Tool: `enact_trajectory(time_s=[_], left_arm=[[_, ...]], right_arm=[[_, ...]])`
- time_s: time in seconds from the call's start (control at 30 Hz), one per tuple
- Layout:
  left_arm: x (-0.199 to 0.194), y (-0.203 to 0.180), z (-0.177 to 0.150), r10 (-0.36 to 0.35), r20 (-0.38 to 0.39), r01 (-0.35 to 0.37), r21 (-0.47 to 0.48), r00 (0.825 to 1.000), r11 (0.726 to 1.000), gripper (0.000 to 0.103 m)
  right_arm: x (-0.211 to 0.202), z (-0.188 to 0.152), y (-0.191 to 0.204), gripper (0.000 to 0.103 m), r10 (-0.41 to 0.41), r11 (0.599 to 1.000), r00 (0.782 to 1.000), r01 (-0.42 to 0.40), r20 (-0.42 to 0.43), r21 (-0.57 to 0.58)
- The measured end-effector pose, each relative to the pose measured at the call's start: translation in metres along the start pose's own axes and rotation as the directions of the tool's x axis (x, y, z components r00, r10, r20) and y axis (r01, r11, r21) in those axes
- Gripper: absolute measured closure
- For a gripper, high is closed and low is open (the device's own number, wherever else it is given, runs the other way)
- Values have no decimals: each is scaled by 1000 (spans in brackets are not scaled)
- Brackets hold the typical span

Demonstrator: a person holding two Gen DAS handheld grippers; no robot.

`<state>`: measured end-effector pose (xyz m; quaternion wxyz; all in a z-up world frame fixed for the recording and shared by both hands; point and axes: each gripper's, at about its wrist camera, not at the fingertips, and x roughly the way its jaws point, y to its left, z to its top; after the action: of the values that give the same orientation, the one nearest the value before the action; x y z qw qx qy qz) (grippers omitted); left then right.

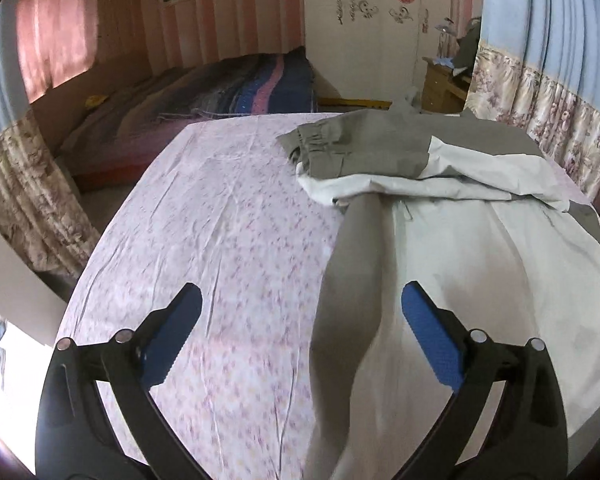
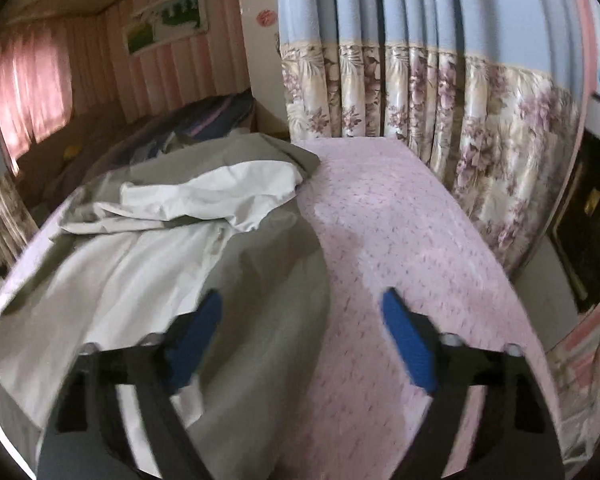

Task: Fold large clothes

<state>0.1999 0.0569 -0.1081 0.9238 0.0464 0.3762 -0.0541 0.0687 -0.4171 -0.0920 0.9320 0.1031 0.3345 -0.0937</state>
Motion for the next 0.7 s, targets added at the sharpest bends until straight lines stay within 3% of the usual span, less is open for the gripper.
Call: enact_trajectory(time_s=[0.17,0.27,0.37,0.47,0.5,0.53,0.57,0.6,0.63,0.7], left_arm=[[-13,-1,-35,-23,-72,23,-4,997,1000,10],[-14,5,-51,8,-100,-10,-19,995,1000,11],[-11,11,-69,-34,-153,25,-60,988,998,15],[0,3,-82,-133,-214,118,-82,968,990,38],[3,-1,-83,-168,-224,152,-85,960,985,60],[6,-8,-82,-195,-233,181,-84,953,980,67],[6,-13,-81,-183,-227,171,-69,957,983,71],[4,-21,-76,-165,-204,161,-37,965,986,83],[1,-24,-72,-167,-185,166,-21,968,986,91],[-8,-24,-56,-177,-134,177,-11,975,984,93]], right_arm=[[-15,-30,-1,32,40,999,998,-38,-44,33],[-25,-47,-4,32,63,997,995,-58,-73,59],[-33,-59,-6,32,64,995,993,-57,-95,78],[-28,-68,-7,32,98,989,985,-81,-141,123],[-23,-70,-5,34,111,987,981,-92,-157,129],[-19,-71,-2,38,143,984,975,-121,-169,133],[-16,-72,2,61,183,978,968,-160,-174,136],[-14,-71,7,74,227,969,957,-204,-178,141],[-12,-69,12,77,233,969,955,-212,-181,128],[-11,-60,24,89,194,981,968,-189,-161,48]])
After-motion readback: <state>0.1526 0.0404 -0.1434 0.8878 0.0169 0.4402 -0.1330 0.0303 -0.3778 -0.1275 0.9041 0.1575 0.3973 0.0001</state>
